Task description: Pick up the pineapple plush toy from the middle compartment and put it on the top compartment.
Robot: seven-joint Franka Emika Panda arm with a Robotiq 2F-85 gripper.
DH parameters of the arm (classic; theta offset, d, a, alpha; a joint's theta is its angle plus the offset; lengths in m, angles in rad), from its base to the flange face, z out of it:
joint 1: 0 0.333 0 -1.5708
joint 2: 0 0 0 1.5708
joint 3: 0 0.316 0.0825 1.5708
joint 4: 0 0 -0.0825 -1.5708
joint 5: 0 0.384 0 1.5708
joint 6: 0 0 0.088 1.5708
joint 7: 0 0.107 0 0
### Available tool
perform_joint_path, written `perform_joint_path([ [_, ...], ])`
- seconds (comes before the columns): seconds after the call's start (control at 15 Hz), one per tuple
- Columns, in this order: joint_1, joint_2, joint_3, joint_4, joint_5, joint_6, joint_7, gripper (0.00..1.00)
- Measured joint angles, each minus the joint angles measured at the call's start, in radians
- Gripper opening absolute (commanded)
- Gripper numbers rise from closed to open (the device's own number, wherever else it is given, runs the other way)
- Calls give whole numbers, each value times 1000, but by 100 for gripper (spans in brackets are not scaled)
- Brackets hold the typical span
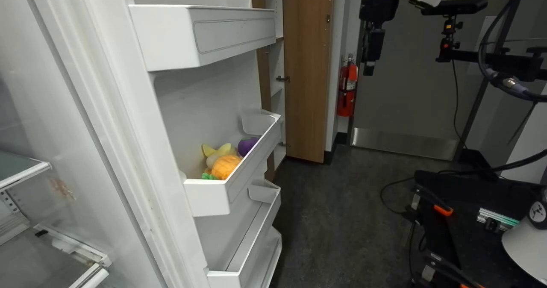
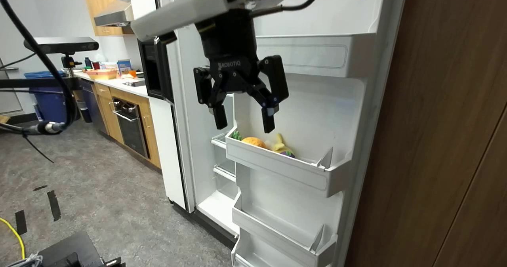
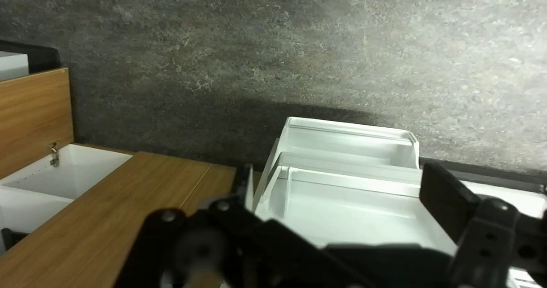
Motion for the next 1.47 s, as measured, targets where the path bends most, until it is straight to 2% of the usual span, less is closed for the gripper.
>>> perform_joint_path([
  [0.27,13,77,6,16,45,2,13,100],
  [0.8,13,84,6,25,46,12,13,100],
  [1.13,21,109,38,-9,68,207,71,100],
  [1.47,72,188,100,-20,121,363,105,100],
])
